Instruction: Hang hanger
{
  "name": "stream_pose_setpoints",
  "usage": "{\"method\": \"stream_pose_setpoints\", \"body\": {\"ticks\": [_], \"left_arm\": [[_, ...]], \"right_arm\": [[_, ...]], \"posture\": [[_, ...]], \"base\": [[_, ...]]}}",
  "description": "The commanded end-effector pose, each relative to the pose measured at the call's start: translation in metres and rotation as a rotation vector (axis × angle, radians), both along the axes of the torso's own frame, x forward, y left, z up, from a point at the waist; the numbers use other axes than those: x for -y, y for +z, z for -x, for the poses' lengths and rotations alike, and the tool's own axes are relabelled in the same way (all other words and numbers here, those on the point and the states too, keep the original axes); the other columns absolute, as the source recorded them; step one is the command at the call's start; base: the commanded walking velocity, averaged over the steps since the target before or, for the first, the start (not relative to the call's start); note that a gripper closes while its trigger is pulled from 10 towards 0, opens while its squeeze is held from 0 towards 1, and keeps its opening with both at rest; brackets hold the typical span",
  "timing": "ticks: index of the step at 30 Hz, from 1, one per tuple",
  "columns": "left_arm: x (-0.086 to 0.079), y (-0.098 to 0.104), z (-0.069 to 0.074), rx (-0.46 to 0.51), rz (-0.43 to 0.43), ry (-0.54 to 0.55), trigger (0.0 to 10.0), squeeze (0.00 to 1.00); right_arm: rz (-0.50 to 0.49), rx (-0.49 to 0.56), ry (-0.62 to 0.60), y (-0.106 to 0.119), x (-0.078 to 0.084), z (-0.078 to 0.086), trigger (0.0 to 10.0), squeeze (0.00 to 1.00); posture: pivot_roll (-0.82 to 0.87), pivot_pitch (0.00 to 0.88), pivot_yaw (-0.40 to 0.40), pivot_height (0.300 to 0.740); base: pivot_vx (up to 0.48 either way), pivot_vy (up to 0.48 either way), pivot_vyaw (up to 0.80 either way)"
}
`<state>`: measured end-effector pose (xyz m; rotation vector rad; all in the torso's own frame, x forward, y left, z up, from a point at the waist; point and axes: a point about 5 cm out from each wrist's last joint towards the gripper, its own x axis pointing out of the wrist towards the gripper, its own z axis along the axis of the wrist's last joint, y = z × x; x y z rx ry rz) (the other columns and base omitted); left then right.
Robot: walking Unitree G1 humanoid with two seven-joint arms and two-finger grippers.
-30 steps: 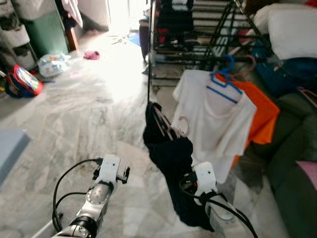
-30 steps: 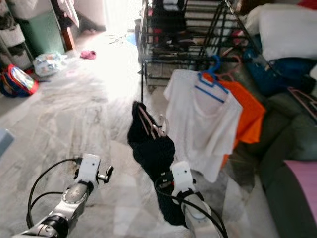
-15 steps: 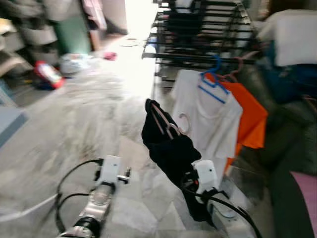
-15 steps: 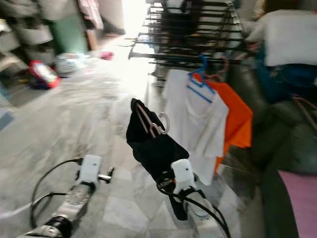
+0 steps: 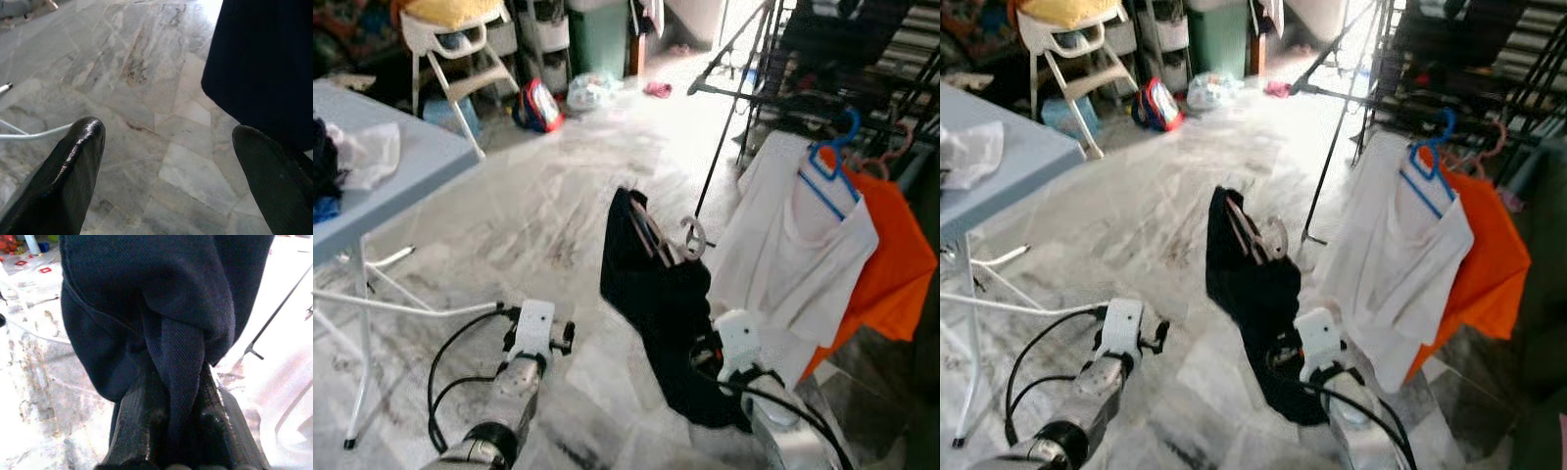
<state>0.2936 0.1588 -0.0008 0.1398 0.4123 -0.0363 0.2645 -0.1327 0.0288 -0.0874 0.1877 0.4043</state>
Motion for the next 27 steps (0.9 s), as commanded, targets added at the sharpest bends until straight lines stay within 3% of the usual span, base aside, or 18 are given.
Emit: {"method": "stream_pose_setpoints", "body": {"ticks": [1,9,27], "left_arm": [[0.000,0.003,-0.004,0.009,0.005,0.002,10.0,0.00],[-0.006,0.002,-0.003,-0.011,-0.021,-0.011,10.0,0.00],[0.012,0.002,-0.003,-0.015,-0.018,-0.077,10.0,0.00]], "right_arm": [[-0.020,0.053,-0.007,0.011,0.000,-0.006,10.0,0.00],[-0.038,0.078,-0.013,0.013,-0.006,-0.003,10.0,0.00],[-0.049,0.094,-0.004,0.019,-0.002,-0.003,10.0,0.00]], "posture": [[0.02,0.084,-0.018,0.740],[-0.01,0.103,0.010,0.740],[-0.02,0.129,0.024,0.740]], "base": [[0.000,0.000,0.00],[0.000,0.120,0.05],[0.000,0.472,0.78]]}}
